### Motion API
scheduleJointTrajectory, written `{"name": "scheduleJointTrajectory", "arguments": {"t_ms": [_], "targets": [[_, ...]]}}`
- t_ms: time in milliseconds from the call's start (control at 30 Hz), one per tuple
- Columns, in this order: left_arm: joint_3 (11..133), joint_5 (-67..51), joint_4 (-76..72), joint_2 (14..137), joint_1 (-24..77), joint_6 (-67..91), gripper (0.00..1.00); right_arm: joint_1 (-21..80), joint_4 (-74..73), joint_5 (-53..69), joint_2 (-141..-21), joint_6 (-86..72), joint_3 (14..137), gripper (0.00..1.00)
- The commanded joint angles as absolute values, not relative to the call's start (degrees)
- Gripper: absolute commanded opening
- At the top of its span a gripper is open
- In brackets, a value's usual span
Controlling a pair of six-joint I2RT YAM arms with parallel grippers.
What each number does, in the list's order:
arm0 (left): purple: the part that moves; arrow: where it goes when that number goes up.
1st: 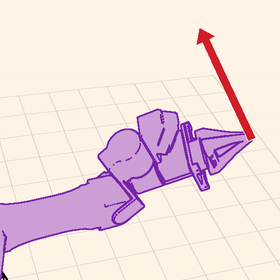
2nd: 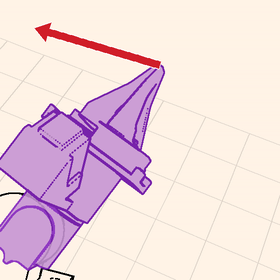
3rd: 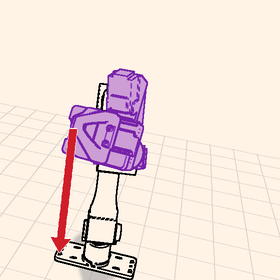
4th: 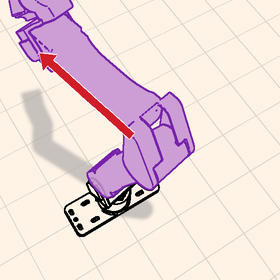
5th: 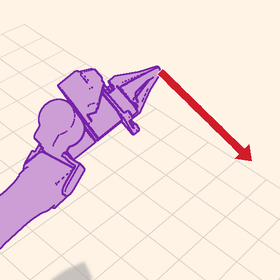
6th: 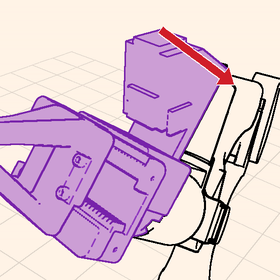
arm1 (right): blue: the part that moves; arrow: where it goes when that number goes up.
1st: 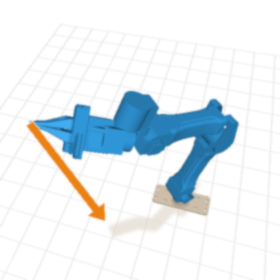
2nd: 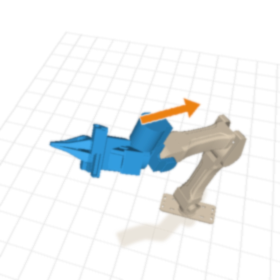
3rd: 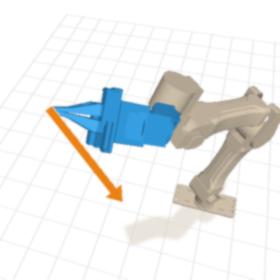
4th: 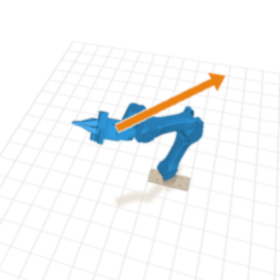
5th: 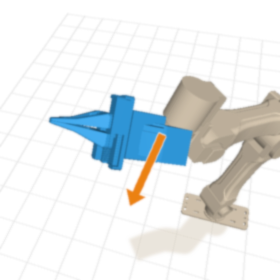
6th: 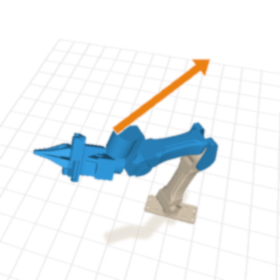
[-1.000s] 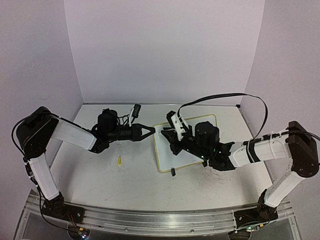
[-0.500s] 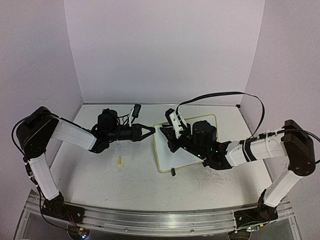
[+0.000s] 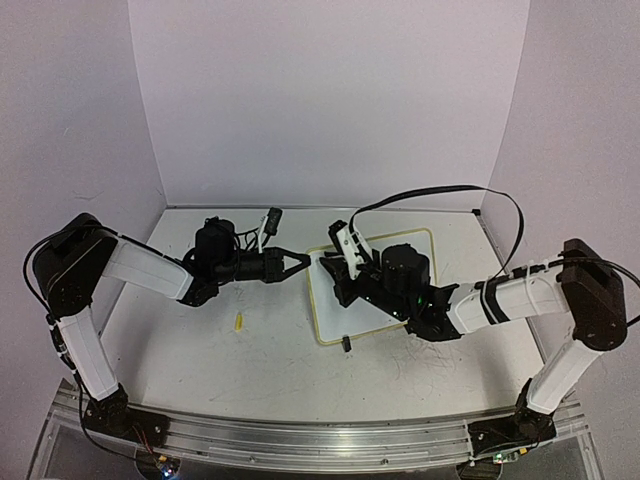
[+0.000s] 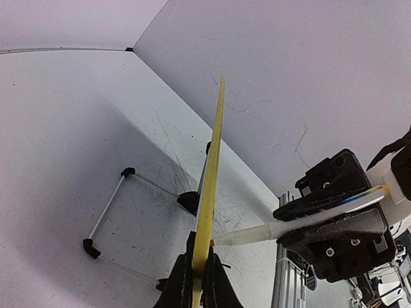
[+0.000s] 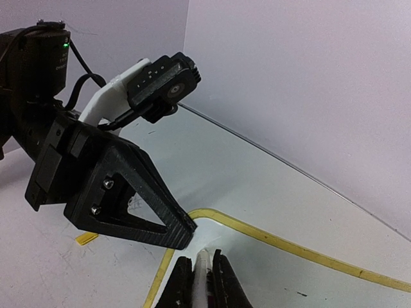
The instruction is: Write a sentence on the whiteboard
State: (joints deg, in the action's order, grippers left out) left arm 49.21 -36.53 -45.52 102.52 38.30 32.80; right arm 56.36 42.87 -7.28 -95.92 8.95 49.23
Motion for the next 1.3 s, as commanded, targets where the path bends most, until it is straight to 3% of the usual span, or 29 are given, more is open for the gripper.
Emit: {"name": "scheduleJointTrajectory", "arguments": {"t_ms": [0, 1267], "targets": [[49.9, -38.0, -47.1, 102.1, 38.1, 33.6, 0.0, 56.9, 44.5, -9.2, -96.4, 8.5, 50.3, 0.0], [48.9, -37.7, -47.1, 101.0, 38.2, 33.7, 0.0, 60.5, 43.7, -10.8, -94.4, 3.4, 46.1, 0.0]]}}
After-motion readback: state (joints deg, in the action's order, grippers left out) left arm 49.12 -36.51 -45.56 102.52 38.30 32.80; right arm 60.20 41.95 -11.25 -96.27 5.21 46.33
